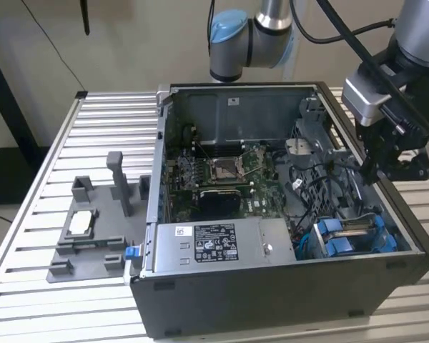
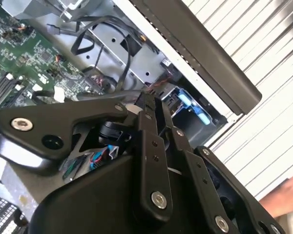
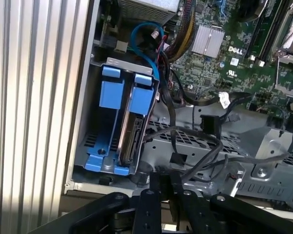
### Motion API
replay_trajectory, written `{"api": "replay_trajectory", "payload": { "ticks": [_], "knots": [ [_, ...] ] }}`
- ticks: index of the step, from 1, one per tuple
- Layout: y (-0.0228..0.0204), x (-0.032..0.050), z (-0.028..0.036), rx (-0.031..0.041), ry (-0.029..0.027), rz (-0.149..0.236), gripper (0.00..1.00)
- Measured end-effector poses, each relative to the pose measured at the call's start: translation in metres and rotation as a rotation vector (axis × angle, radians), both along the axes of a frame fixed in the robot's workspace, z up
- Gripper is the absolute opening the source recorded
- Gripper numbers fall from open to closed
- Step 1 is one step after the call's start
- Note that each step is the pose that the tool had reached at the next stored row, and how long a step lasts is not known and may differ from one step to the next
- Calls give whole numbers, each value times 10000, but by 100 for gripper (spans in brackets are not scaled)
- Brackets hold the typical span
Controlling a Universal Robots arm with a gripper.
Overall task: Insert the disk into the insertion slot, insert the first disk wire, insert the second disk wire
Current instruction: 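Insert the first disk wire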
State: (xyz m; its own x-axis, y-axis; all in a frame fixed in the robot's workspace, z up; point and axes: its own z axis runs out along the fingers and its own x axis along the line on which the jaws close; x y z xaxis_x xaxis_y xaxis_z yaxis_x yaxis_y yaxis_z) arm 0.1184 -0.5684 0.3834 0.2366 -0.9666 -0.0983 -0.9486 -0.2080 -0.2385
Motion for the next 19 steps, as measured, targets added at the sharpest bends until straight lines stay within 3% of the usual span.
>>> {"api": "replay_trajectory", "payload": {
  "ticks": [3,4,6,10,14,19],
  "knots": [
    [0,19,0,-540,43,-3,19],
    [0,20,0,-676,47,-22,19],
    [0,21,-1,-772,51,-142,19],
    [0,22,-7,-860,64,-509,19],
    [0,22,-8,-1067,69,-736,19],
    [0,23,-17,-1163,86,-1128,19]
  ]
}}
